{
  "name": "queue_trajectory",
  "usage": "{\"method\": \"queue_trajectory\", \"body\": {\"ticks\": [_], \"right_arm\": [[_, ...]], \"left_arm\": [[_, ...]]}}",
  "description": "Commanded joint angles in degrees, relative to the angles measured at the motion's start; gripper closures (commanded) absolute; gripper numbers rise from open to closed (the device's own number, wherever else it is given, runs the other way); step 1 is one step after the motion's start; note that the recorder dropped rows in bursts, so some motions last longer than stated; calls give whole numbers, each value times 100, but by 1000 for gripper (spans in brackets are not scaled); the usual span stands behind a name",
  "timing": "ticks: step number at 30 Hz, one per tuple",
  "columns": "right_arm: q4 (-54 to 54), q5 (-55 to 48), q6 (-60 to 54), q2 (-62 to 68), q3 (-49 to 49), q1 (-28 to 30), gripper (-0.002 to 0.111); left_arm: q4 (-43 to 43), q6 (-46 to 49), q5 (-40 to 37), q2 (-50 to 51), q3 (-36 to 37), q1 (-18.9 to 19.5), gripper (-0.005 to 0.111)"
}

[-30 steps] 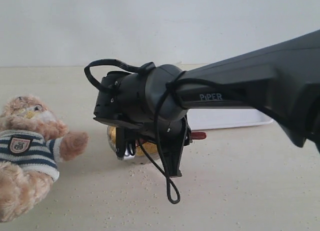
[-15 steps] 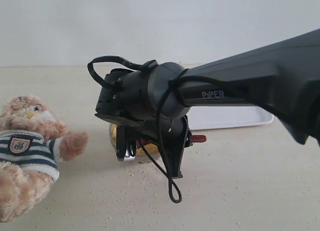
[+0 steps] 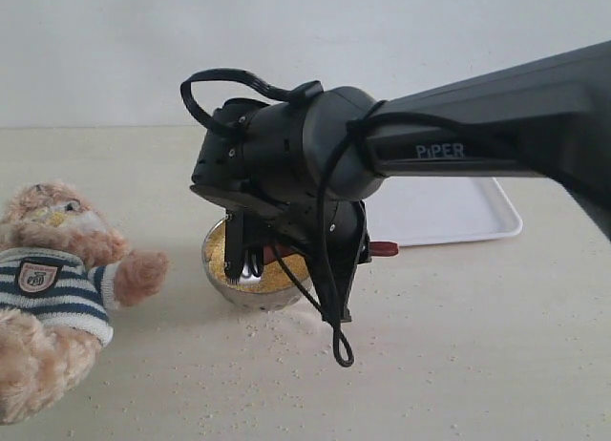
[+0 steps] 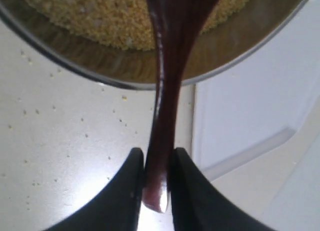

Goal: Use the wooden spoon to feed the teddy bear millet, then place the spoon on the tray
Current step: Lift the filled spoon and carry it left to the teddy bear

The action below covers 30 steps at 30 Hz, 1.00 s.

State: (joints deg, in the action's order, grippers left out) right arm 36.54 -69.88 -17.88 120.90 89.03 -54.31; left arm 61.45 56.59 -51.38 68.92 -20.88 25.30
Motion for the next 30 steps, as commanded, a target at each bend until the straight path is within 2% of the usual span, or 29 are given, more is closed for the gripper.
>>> {"method": "queue_trajectory", "body": {"ticks": [1,10,25,30], "right_arm": [[-448,-8,-42,-89,26,220,108],[-503,-8,11,-314,26,247,108],[-1509,-8,83,-695,26,235,108],[-1554,-8,24,-705,26,25,108]], "left_arm": [[123,-1,-34,-57,8,8,99],[123,-1,-44,-57,8,8,99],[123,-1,-44,-57,8,8,99],[123,-1,-44,-57,8,8,99]]}}
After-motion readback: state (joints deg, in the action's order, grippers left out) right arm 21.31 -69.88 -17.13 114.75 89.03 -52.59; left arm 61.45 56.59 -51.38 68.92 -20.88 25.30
